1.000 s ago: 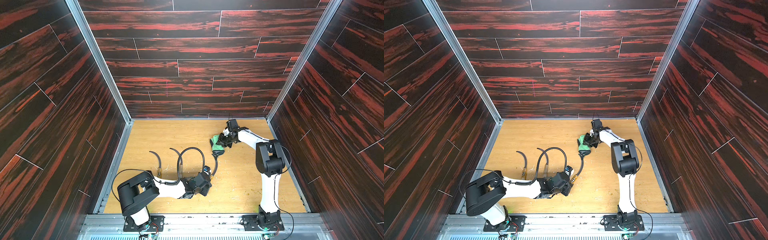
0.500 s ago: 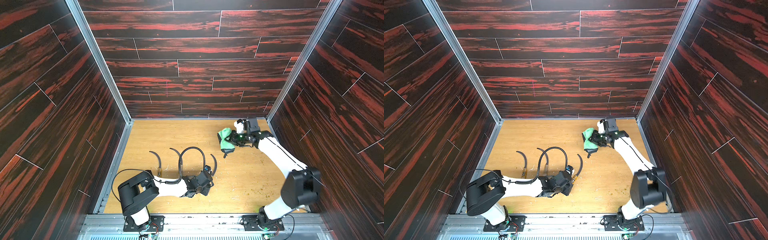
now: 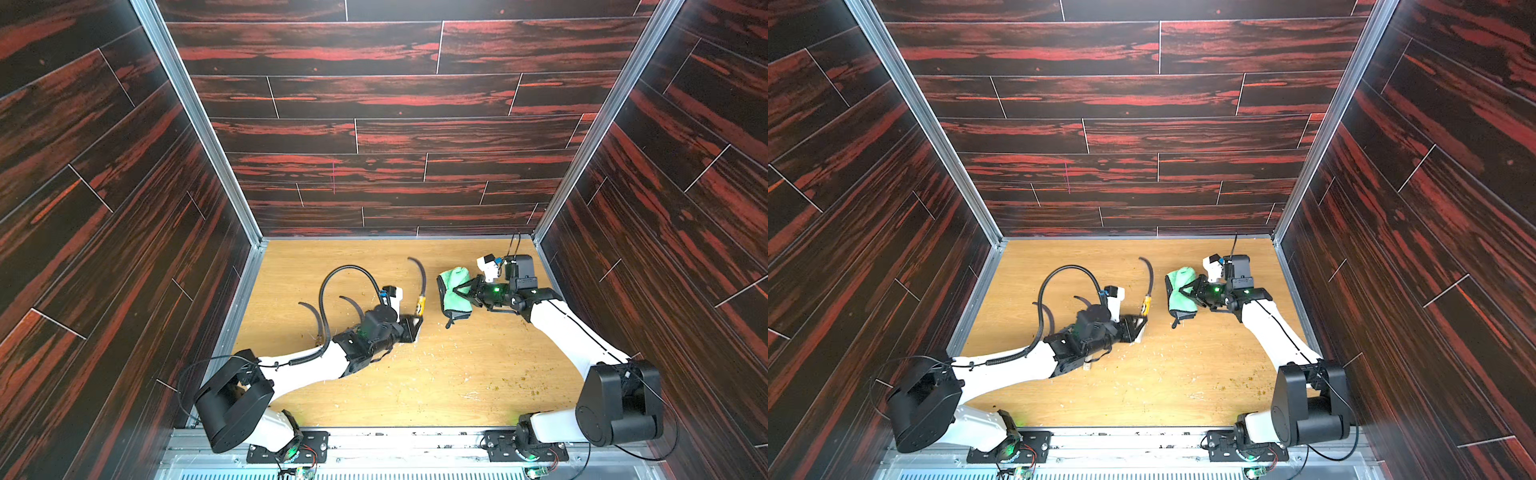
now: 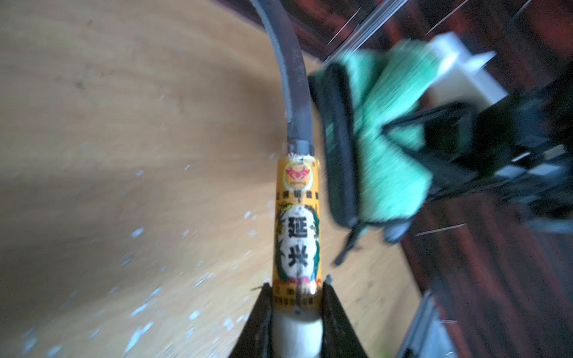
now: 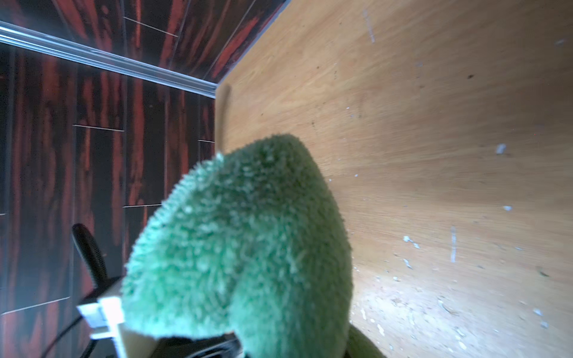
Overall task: Wipe small sickles with rags
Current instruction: Wipe the small sickle.
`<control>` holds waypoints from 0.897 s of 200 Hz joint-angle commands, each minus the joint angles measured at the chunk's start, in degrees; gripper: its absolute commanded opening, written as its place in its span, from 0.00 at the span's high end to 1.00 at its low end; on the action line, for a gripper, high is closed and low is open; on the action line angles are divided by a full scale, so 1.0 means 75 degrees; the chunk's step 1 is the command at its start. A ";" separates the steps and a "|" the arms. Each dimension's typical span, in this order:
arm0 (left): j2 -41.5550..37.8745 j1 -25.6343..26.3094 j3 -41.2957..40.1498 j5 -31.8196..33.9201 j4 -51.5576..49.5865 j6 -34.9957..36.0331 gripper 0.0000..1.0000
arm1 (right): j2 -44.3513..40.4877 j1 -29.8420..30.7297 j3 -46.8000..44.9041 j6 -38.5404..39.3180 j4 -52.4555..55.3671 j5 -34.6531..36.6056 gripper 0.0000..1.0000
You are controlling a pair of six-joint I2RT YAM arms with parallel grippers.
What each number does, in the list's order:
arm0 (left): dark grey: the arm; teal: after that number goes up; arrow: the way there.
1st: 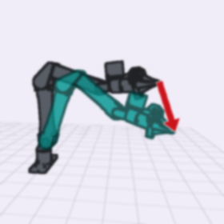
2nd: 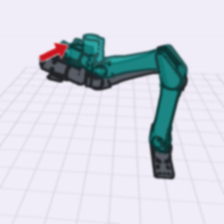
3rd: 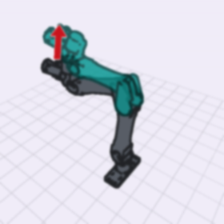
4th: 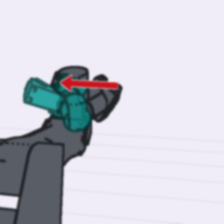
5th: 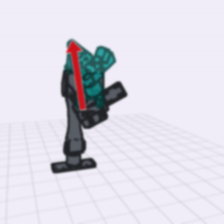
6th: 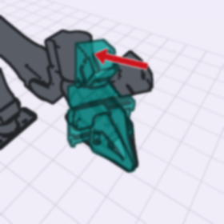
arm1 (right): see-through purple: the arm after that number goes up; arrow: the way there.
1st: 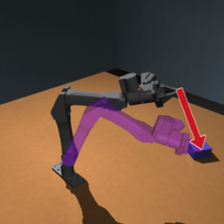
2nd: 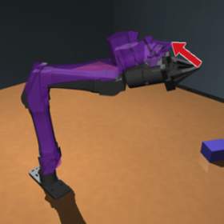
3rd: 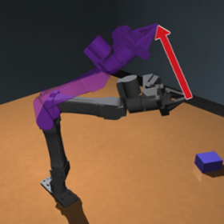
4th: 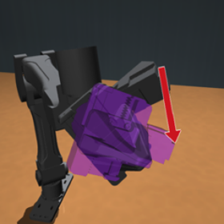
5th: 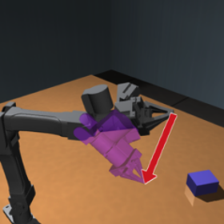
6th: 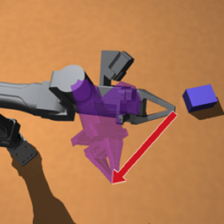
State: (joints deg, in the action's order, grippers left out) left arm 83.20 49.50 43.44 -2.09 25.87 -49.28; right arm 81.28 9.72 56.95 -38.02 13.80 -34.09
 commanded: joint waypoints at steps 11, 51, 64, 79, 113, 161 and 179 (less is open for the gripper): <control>0.0159 -0.0220 -0.0495 -0.0727 0.2749 -0.1487 1.00 | -0.0290 -0.0006 -0.0166 -0.0518 -0.1156 -0.0966 1.00; 0.0868 -0.0327 -0.0554 -0.0917 0.4874 -0.2591 1.00 | -0.0102 0.0003 0.0189 -0.0654 -0.1414 -0.1163 1.00; 0.1057 -0.0352 -0.0532 -0.0961 0.5300 -0.2812 1.00 | -0.0021 0.0003 0.0266 -0.0745 -0.1530 -0.1297 1.00; 0.1323 -0.0397 -0.0519 -0.0982 0.5817 -0.3081 1.00 | -0.0036 0.0011 0.0309 -0.0802 -0.1604 -0.1373 1.00; 0.2039 -0.0436 -0.0289 -0.1203 0.7006 -0.3529 1.00 | -0.0068 0.0043 0.0672 -0.0421 -0.0931 -0.1054 1.00; 0.2746 -0.0430 0.0122 -0.1367 0.7331 -0.3777 1.00 | -0.0020 0.0525 0.1026 -0.0089 -0.0356 -0.0696 1.00; 0.2726 -0.0439 0.0216 -0.1384 0.7277 -0.3736 1.00 | -0.0055 0.0727 0.0881 -0.0098 -0.0364 -0.0554 1.00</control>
State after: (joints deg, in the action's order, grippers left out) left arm 104.51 46.37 42.68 -11.03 76.05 -77.41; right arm 81.28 13.08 63.46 -40.27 8.49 -39.57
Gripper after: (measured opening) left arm 0.259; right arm 0.132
